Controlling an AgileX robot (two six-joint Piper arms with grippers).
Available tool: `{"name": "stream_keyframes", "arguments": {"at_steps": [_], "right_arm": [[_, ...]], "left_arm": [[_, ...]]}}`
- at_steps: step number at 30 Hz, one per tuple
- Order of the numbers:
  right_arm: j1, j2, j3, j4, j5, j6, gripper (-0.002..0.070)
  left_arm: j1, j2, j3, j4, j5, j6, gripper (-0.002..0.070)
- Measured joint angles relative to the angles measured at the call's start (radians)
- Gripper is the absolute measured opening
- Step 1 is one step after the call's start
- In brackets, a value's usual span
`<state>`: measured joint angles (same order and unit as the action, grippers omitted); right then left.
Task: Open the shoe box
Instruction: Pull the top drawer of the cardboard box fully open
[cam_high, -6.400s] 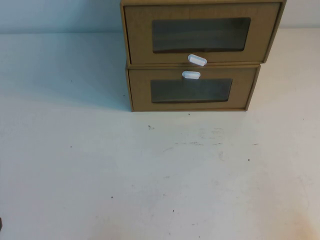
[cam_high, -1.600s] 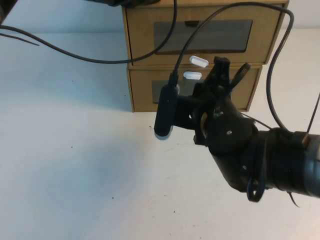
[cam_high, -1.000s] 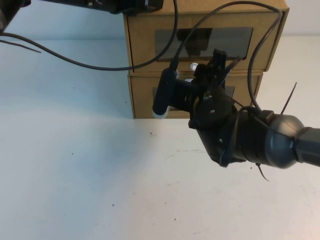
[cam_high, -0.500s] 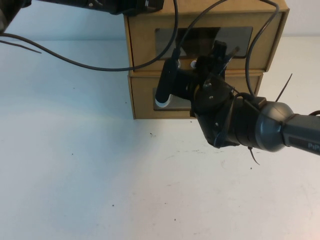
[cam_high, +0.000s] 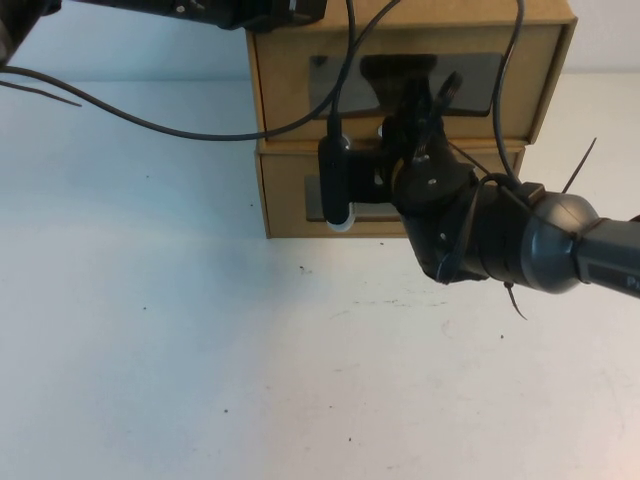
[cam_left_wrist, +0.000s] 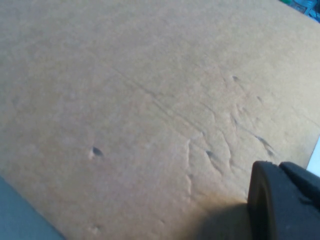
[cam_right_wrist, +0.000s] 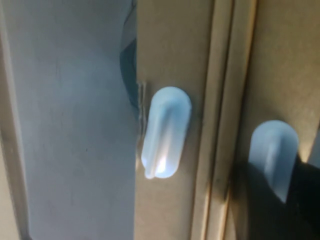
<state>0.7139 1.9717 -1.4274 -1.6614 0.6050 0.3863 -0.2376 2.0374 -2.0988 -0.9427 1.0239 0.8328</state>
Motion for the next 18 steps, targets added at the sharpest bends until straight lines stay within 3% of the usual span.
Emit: {"name": "stream_keyframes", "arguments": {"at_steps": [18], "right_arm": [[0.01,0.002,-0.002,-0.002,0.034,-0.012,0.0103]], "left_arm": [[-0.023,0.059,-0.061,-0.005,0.01,-0.074,-0.0006]]}}
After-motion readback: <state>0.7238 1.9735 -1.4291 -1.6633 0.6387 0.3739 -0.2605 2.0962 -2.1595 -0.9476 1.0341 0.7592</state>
